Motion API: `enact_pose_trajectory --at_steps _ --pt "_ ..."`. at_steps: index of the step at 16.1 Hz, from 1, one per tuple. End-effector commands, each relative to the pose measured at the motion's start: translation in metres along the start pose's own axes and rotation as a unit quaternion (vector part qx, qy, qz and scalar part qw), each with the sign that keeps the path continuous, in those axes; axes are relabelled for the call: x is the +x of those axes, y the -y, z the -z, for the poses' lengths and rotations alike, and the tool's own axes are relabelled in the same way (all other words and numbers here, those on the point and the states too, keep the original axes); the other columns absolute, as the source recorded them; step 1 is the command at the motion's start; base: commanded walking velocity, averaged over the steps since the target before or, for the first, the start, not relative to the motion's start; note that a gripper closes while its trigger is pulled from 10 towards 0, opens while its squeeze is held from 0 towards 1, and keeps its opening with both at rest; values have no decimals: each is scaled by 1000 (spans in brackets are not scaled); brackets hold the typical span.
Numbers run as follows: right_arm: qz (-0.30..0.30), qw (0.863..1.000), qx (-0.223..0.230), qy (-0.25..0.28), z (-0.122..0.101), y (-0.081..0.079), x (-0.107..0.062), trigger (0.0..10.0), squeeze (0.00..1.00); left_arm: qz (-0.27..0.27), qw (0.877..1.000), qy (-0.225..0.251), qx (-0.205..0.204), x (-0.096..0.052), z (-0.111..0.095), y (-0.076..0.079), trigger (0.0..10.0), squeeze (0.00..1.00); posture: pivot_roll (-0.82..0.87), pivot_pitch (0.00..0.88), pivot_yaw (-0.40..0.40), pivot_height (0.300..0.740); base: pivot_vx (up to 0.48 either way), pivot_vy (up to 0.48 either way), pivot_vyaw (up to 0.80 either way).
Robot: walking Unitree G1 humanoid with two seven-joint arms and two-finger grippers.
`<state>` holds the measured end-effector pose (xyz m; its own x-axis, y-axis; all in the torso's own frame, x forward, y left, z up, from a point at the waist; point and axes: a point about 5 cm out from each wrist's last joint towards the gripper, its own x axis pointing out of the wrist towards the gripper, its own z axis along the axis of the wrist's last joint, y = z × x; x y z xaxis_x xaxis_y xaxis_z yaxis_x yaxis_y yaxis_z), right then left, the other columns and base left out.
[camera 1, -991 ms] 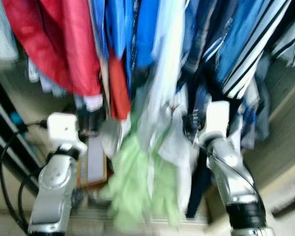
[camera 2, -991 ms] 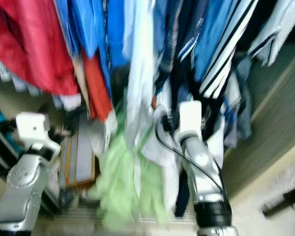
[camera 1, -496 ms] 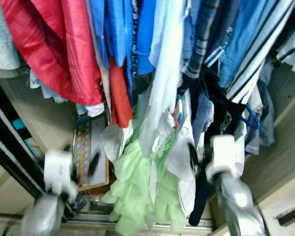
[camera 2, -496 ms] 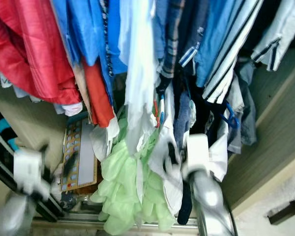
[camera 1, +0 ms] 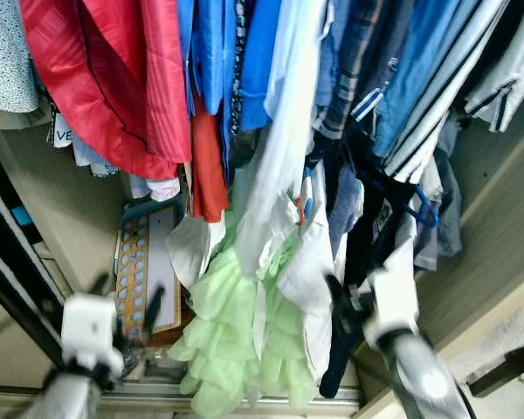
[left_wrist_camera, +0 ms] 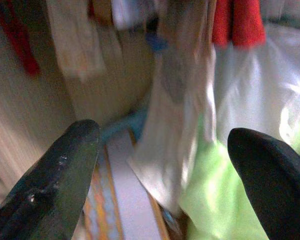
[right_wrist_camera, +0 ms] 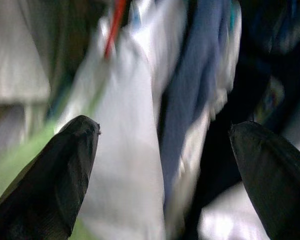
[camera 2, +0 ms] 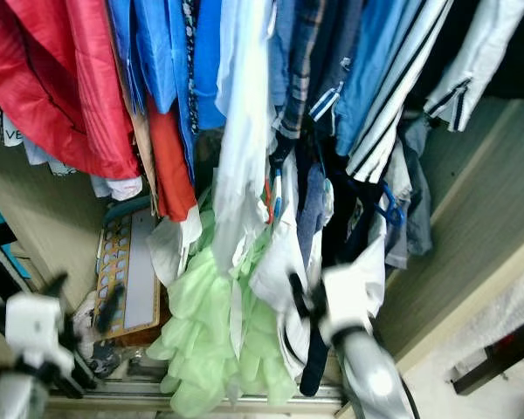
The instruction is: Clean up the room
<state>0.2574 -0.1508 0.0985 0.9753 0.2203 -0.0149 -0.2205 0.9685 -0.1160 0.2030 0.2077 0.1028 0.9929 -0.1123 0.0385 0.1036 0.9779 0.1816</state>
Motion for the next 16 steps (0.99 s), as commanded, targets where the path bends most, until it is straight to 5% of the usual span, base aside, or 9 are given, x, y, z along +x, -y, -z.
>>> enact_pose_trajectory --at_steps 1,2,3,8,10,16 --pt "-7 1000 -4 9 1 0 3 10000 0 -13 1000 1 22 2 5 -4 10000 0 68 0 -39 740 0 0 0" --pt "-6 1000 -16 14 -4 2 7 10000 0 -51 999 0 6 7 1 -13 10000 0 60 0 -32 740 0 0 0" --pt "-13 999 -2 35 -17 3 13 10000 0 -40 999 18 10 14 -12 -14 10000 0 58 0 -26 740 0 0 0" --pt "24 998 -36 49 -17 3 15 10000 0 9 999 37 18 30 -14 3 10000 0 10 0 15 740 0 0 0" --pt "64 996 -35 46 -15 11 9 10000 0 57 998 36 -3 37 -10 17 10000 0 -3 0 6 740 0 0 0" --pt "82 995 -20 44 -22 10 -17 10000 0 63 997 37 -24 43 -7 27 10000 0 -63 0 12 740 0 0 0"
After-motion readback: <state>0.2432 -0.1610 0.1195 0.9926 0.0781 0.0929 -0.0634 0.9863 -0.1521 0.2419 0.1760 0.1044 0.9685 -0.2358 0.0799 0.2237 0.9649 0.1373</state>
